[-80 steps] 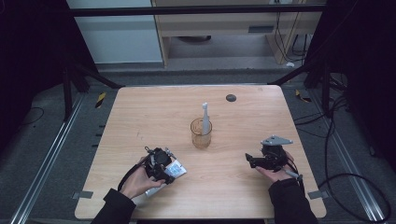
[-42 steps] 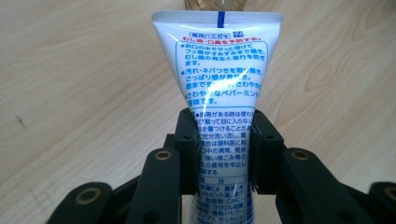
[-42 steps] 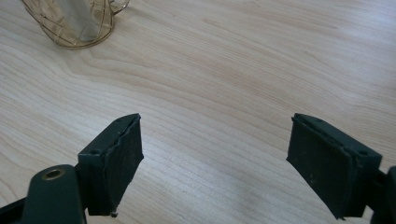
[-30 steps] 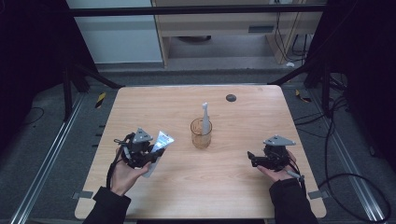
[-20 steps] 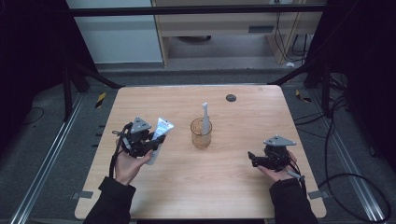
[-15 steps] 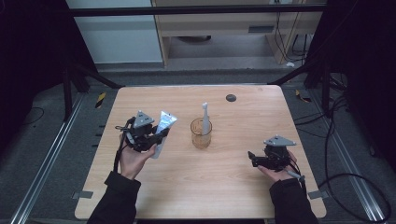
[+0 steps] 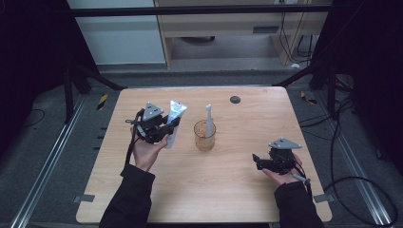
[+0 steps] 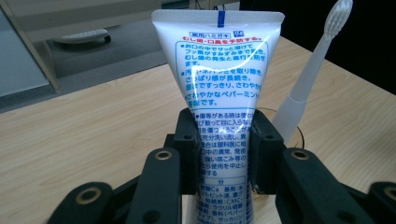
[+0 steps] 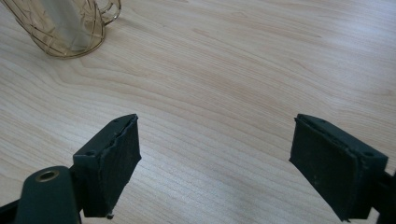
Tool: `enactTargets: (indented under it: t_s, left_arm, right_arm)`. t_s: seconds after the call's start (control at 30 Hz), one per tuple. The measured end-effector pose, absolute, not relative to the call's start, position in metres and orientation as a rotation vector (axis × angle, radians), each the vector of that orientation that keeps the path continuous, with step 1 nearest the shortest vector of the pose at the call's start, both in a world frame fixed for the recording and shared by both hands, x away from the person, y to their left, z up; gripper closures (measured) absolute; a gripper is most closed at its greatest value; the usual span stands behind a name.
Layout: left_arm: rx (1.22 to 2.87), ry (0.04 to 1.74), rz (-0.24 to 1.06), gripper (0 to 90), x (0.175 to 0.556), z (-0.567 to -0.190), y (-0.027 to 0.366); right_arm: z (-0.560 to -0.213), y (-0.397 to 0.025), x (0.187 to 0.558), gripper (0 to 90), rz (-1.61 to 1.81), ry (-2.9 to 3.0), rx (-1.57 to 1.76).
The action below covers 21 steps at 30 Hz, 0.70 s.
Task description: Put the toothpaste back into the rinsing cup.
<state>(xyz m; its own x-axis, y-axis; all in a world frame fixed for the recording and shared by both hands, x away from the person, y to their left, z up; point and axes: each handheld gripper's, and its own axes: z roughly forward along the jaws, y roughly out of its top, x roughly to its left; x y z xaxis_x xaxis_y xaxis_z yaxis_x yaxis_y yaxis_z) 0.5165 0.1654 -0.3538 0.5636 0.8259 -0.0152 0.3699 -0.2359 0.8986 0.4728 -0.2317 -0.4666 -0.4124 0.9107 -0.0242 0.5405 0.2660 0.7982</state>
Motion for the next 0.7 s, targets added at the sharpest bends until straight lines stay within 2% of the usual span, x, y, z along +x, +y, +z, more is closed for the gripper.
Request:
enactTargets:
  t_s: [0.7]
  left_arm:
    - [1.677, 0.935, 0.621, 68.6, 0.544, -0.343, 0.136]
  right_arm:
    - [-0.468, -0.234, 0.473, 15.5, 1.002, 2.05, 1.309]
